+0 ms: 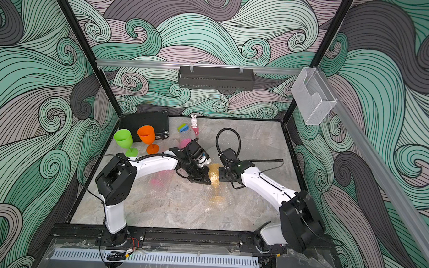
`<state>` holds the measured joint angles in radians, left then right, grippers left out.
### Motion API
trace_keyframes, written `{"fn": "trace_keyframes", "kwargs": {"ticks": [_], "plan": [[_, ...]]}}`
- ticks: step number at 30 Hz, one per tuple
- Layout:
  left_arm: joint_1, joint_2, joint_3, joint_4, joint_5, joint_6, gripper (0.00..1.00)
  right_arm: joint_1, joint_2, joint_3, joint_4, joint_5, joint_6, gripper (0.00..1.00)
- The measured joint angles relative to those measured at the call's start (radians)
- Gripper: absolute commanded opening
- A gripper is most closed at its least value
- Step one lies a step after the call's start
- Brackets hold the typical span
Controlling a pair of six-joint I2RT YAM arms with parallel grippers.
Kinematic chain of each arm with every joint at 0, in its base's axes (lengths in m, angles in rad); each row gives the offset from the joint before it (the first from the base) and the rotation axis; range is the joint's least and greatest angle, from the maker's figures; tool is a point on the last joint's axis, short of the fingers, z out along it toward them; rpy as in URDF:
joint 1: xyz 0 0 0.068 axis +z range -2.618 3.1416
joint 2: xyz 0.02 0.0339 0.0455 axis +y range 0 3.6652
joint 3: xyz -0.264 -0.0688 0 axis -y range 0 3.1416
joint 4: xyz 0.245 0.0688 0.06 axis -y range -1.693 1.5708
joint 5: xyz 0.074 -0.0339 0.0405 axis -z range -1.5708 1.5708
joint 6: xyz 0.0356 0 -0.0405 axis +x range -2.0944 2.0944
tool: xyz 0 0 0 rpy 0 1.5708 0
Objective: Unpack wine glasses from bubble wrap
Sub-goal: Adjust the bubble wrap on the bubble wrap, then unwrap the bubble wrap.
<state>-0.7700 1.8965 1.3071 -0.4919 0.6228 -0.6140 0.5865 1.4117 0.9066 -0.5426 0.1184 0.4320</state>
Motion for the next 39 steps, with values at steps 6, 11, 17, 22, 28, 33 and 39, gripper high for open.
{"fn": "trace_keyframes", "kwargs": {"ticks": [6, 11, 17, 22, 28, 33, 39], "plan": [[-0.006, 0.0, 0.0, 0.011, 0.003, 0.0, 0.0, -0.013, 0.034, 0.05, 0.022, 0.024, -0.016, 0.42], [-0.007, 0.0, 0.0, 0.015, 0.003, 0.002, 0.0, -0.017, 0.064, 0.061, 0.049, 0.004, -0.032, 0.42], [-0.007, 0.0, 0.002, 0.012, 0.002, 0.004, 0.0, -0.019, 0.044, 0.025, 0.092, -0.042, -0.026, 0.43], [-0.007, 0.0, 0.017, -0.006, 0.002, 0.011, 0.0, -0.019, -0.011, -0.053, 0.124, -0.053, 0.0, 0.44], [-0.007, 0.0, 0.035, -0.019, 0.002, 0.023, 0.0, -0.019, -0.014, -0.072, 0.181, -0.048, 0.028, 0.44], [-0.007, 0.0, 0.035, -0.02, 0.002, 0.03, 0.0, -0.021, 0.008, -0.071, 0.22, -0.027, 0.029, 0.42], [-0.007, 0.0, 0.035, -0.008, 0.003, 0.039, 0.0, -0.038, 0.048, -0.064, 0.249, -0.017, 0.021, 0.38]]}}
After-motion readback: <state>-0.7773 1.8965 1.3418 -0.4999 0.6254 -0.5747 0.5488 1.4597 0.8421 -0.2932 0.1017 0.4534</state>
